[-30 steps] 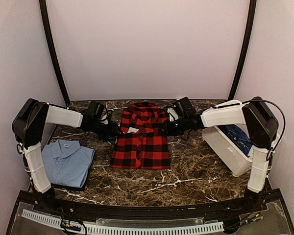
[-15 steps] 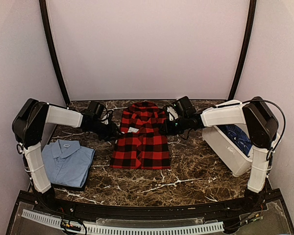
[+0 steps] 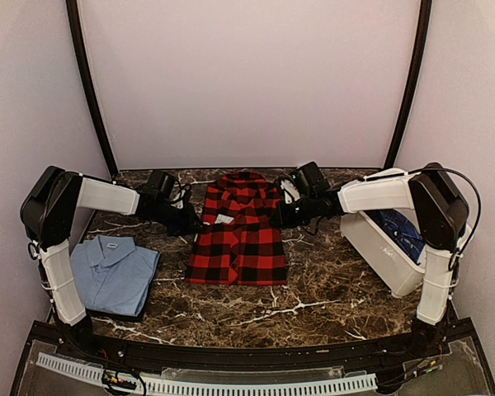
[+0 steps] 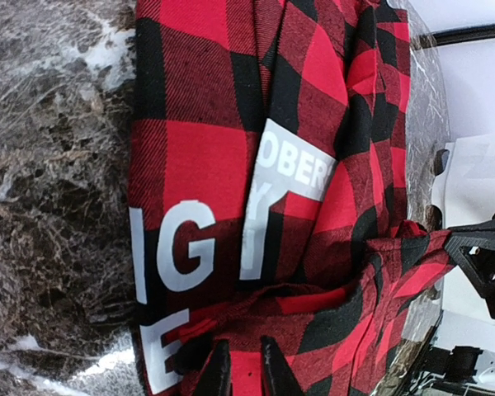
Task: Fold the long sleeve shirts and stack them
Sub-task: Smooth out the 2/3-rectangle-folded shirt at the center of the board.
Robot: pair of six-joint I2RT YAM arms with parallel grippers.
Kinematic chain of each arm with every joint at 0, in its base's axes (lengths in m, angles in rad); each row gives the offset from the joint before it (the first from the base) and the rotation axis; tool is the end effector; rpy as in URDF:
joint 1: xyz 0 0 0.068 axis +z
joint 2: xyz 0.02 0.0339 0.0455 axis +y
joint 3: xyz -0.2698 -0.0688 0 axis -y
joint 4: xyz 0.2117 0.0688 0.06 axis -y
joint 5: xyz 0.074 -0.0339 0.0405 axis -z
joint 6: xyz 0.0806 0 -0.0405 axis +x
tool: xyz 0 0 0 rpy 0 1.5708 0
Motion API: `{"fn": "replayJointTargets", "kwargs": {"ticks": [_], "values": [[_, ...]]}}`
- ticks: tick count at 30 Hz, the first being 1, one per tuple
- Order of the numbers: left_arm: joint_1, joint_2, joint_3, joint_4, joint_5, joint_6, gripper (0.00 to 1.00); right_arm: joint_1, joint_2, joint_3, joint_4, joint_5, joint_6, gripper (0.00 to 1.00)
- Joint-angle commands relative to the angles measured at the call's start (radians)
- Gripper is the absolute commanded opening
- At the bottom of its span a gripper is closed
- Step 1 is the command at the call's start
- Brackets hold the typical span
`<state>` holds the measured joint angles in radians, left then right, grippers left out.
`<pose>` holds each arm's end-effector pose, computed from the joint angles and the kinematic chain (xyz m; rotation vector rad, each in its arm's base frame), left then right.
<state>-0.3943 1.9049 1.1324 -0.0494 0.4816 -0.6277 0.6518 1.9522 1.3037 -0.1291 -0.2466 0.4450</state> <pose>0.3559 -0.1885 0.1571 -0.0520 2.5361 -1.0261 0.3329 0.2788 0.1771 -0.3824 2.4430 0.8003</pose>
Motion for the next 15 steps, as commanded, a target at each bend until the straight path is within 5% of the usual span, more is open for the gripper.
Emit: {"fn": "replayJointTargets", "kwargs": {"ticks": [1, 8, 15], "values": [[0.008, -0.045, -0.016, -0.004, -0.019, 0.032, 0.15, -0.008, -0.009, 0.027, -0.007, 0.015, -0.021, 0.01], [0.008, -0.026, -0.010, -0.041, -0.103, 0.062, 0.32, -0.007, -0.007, 0.025, -0.007, 0.015, -0.021, 0.00], [0.008, -0.002, -0.005, -0.037, -0.109, 0.071, 0.34, -0.008, -0.004, 0.023, -0.006, 0.015, -0.019, 0.00]]}}
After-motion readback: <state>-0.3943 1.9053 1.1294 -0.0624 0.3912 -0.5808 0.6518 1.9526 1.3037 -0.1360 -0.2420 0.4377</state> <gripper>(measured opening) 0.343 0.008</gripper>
